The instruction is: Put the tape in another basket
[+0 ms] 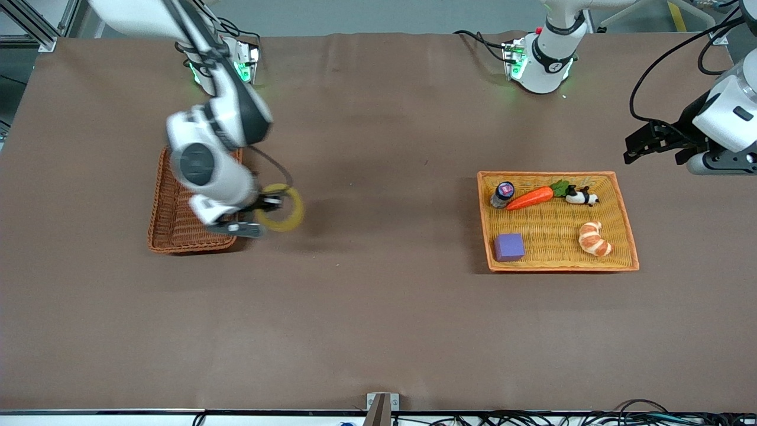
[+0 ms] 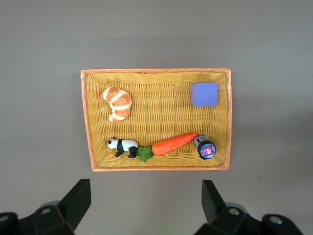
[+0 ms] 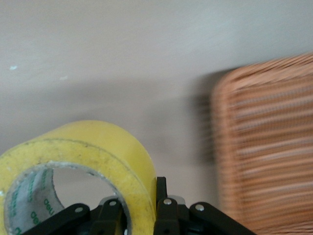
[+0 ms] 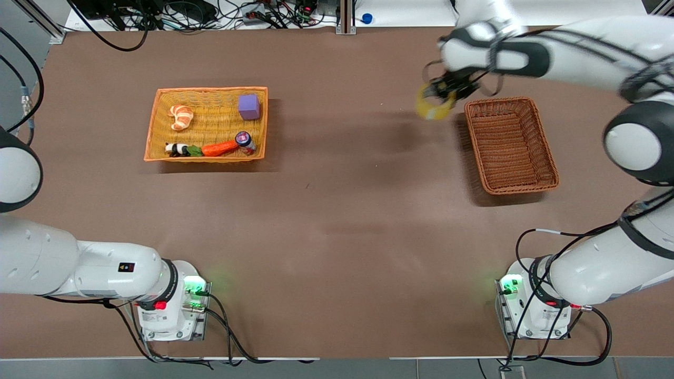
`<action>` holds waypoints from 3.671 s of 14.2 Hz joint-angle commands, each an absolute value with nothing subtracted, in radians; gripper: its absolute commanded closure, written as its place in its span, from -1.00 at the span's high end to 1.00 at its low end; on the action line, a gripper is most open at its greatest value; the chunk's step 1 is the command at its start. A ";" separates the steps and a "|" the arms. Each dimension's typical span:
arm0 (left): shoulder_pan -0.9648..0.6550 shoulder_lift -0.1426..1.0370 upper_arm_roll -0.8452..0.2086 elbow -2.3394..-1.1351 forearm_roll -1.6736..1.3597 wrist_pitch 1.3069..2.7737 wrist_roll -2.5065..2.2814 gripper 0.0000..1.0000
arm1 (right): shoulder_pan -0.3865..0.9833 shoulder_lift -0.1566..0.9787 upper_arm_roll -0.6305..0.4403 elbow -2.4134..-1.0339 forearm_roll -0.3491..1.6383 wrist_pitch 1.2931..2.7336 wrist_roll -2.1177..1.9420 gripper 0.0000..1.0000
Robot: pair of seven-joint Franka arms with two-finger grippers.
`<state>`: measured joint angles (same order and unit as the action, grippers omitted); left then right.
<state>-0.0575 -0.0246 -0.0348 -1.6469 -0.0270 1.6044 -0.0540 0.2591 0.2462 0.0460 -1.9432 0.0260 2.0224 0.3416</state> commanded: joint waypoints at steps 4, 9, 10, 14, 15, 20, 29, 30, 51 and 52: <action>-0.058 -0.032 -0.074 -1.625 0.012 1.592 -0.058 1.00 | 0.215 0.202 -0.214 -2.059 0.009 1.988 -0.112 -0.99; -0.058 -0.029 -0.144 -1.632 0.037 1.604 -0.167 1.00 | 0.201 0.209 -0.273 -2.246 -0.014 2.222 -0.219 -0.96; -0.057 -0.028 -0.144 -1.632 0.029 1.618 -0.169 1.00 | 0.201 0.215 -0.273 -2.250 -0.012 2.226 -0.219 -0.94; -0.054 -0.024 -0.137 -1.666 0.002 1.683 -0.158 1.00 | 0.201 0.258 -0.275 -2.267 0.000 2.266 -0.218 -0.59; -0.054 -0.023 -0.135 -1.669 -0.005 1.690 -0.150 1.00 | 0.202 0.265 -0.275 -2.267 0.003 2.267 -0.218 -0.42; -0.048 -0.028 -0.130 -1.686 -0.025 1.713 -0.129 1.00 | 0.206 0.267 -0.268 -2.249 0.060 2.264 -0.206 1.00; -0.035 -0.021 -0.130 -1.683 -0.023 1.713 -0.126 1.00 | 0.076 0.128 -0.181 -1.838 0.057 1.991 -0.226 1.00; -0.035 -0.020 -0.130 -1.683 -0.023 1.713 -0.126 1.00 | 0.036 0.103 -0.138 -1.823 0.052 1.984 -0.218 1.00; -0.031 0.012 -0.130 -1.657 -0.020 1.713 -0.078 1.00 | 0.058 0.041 -0.118 -1.519 -0.020 1.572 -0.014 1.00; -0.031 0.012 -0.130 -1.658 -0.018 1.713 -0.080 1.00 | 0.058 0.041 -0.118 -1.517 -0.020 1.572 -0.014 1.00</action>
<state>-0.0369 0.0014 -0.1308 -1.6766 -0.0051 1.7115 -0.0987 0.0634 0.0380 -0.1230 -1.5283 -0.0077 1.5846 -0.0313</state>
